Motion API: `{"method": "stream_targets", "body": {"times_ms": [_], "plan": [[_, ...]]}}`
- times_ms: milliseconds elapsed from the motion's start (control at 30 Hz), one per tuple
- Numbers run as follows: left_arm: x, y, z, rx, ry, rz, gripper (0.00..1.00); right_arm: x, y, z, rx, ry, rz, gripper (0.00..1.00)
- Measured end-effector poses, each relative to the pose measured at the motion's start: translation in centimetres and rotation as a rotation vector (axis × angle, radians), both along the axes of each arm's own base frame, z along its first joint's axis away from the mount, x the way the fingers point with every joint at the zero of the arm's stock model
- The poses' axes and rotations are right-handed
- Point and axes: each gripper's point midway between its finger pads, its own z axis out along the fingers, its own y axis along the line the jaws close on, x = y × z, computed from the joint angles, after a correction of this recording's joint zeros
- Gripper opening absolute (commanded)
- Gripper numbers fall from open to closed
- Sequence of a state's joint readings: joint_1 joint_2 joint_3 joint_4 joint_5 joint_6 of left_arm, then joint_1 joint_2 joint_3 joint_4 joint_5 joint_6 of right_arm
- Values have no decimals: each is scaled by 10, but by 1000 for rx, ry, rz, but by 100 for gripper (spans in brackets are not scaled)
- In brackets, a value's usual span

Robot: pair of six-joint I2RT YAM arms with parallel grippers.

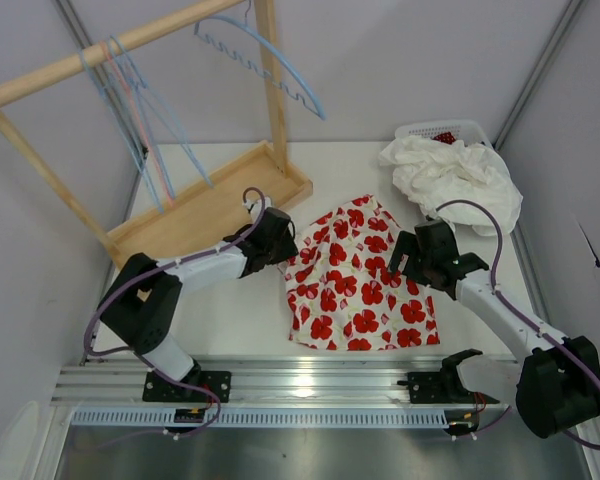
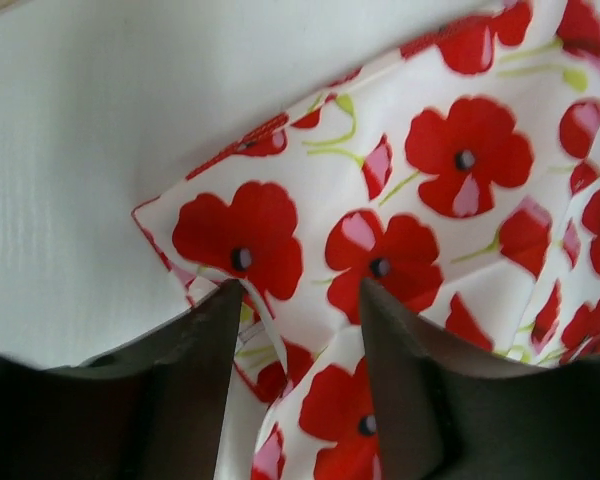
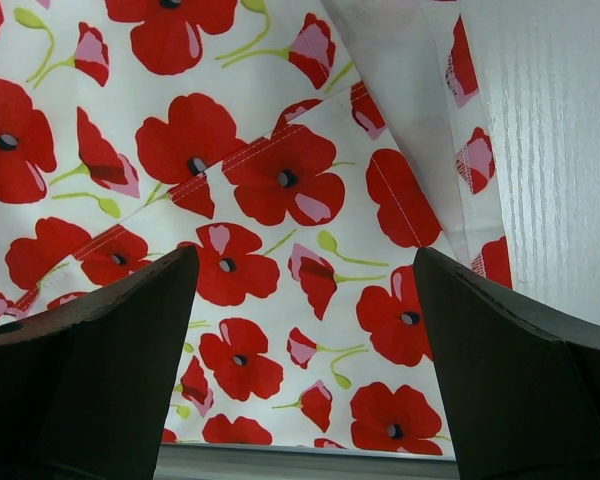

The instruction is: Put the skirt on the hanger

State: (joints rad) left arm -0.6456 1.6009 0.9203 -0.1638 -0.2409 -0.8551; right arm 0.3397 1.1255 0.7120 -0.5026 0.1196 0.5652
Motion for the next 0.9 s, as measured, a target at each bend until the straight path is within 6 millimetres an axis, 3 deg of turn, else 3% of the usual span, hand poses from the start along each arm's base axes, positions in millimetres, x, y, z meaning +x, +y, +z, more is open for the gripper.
{"method": "stream_targets", "body": {"times_ms": [33,67,133,267,367,633,700,733,833,900], "plan": [[5,-1,0,-8,-17,7,36,0,0,-1,-1,1,0,94],[11,-1,1,-7,-40,10,20,-1,0,-2,-2,4,0,94],[20,-3,5,-19,-77,12,0,-3,-1,-4,-4,11,0,94],[39,4,15,-13,-149,7,0,-5,-2,-5,-6,19,0,93],[51,8,34,4,-250,-51,0,-4,-1,-5,0,15,3,92],[47,-21,124,-75,-548,-321,1,-7,3,-12,23,22,4,92],[48,-21,128,-69,-571,-326,12,-7,3,-14,27,30,-3,92],[49,-20,125,-61,-564,-323,23,-7,4,-16,27,36,-7,92],[53,-13,100,-5,-480,-289,38,-7,3,-17,30,41,-17,92],[57,-12,80,36,-416,-280,63,-7,2,-17,25,41,-22,92]]}}
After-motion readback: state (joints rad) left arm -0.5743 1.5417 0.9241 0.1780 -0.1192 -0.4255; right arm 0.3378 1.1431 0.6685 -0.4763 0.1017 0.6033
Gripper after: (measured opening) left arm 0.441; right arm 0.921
